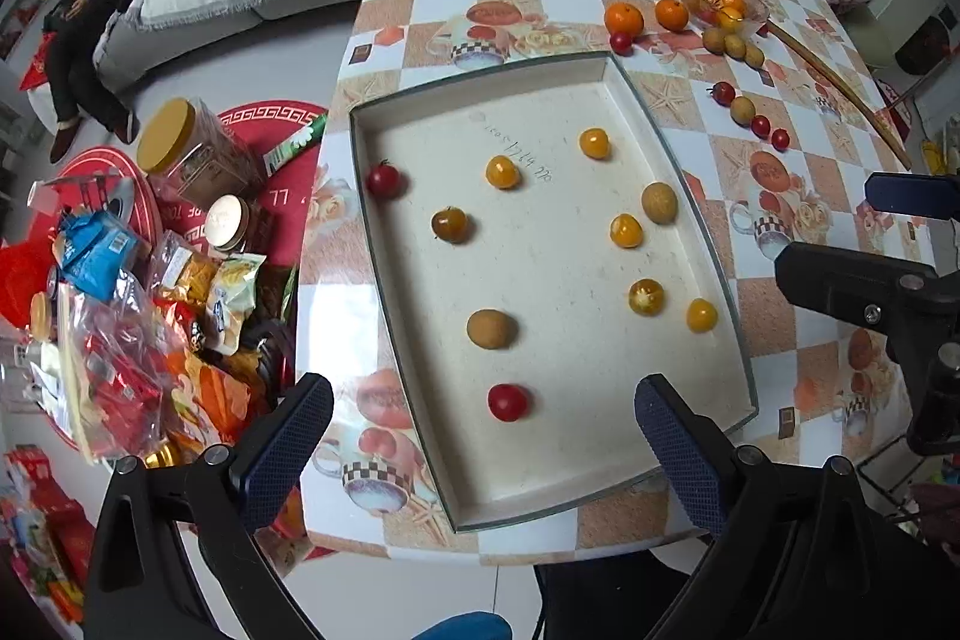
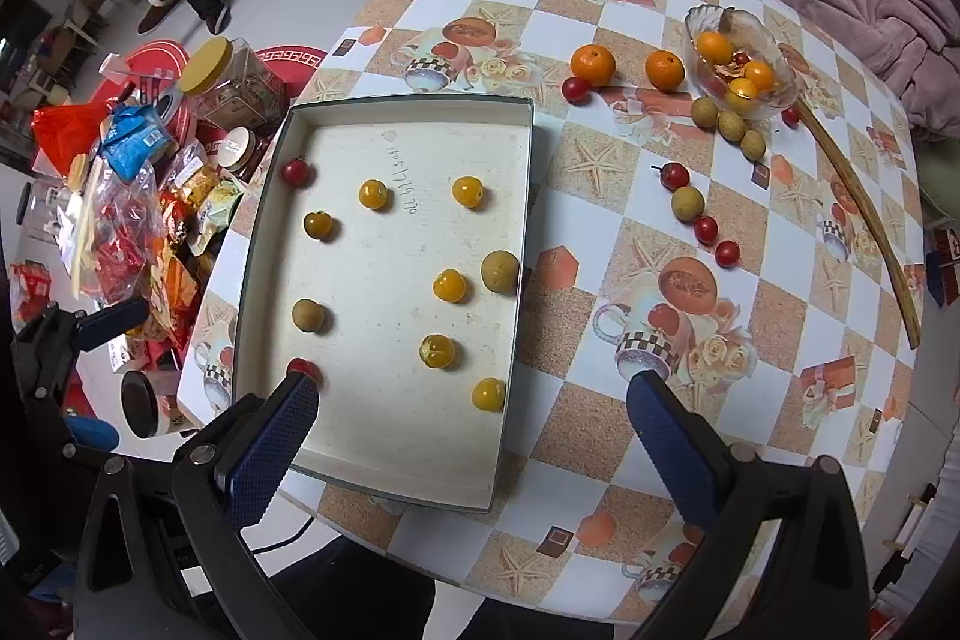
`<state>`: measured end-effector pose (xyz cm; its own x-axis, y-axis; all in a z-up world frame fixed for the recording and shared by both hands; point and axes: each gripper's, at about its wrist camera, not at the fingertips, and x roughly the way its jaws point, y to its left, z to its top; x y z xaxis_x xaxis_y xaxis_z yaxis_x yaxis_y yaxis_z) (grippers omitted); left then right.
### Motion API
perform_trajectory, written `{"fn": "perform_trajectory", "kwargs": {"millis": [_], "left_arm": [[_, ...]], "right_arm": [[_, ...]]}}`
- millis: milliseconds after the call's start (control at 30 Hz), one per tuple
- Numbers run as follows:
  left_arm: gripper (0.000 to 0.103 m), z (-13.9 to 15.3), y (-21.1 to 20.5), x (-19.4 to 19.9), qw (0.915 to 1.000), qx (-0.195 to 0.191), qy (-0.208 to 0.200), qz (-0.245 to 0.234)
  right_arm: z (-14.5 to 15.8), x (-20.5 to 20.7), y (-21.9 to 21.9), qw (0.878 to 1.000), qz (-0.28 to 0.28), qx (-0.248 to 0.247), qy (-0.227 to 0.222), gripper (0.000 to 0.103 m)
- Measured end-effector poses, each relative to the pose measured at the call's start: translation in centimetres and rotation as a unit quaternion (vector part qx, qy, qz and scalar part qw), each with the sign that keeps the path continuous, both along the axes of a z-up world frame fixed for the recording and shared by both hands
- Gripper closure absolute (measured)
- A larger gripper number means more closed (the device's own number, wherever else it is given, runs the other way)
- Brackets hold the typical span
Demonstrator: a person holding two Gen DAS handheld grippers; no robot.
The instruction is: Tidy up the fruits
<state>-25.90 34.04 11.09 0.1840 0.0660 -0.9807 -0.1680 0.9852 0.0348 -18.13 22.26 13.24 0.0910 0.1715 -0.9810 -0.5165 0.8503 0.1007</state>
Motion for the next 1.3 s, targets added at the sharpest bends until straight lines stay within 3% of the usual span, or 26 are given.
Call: {"fn": "perform_trajectory", "kwargs": {"millis": [567,1300], "left_arm": [[0.002,-0.2,-0.2,-0.3,0.9998,-0.003,0.019,0.000],[0.002,-0.2,-0.8,-0.4,0.9997,-0.004,0.020,-0.012]], "right_arm": [[-0.6,-0.6,1.4,0.999,0.043,-0.032,0.007,0.000],[-0.9,-0.7,1.7,0.998,0.047,-0.038,0.008,0.000]]}}
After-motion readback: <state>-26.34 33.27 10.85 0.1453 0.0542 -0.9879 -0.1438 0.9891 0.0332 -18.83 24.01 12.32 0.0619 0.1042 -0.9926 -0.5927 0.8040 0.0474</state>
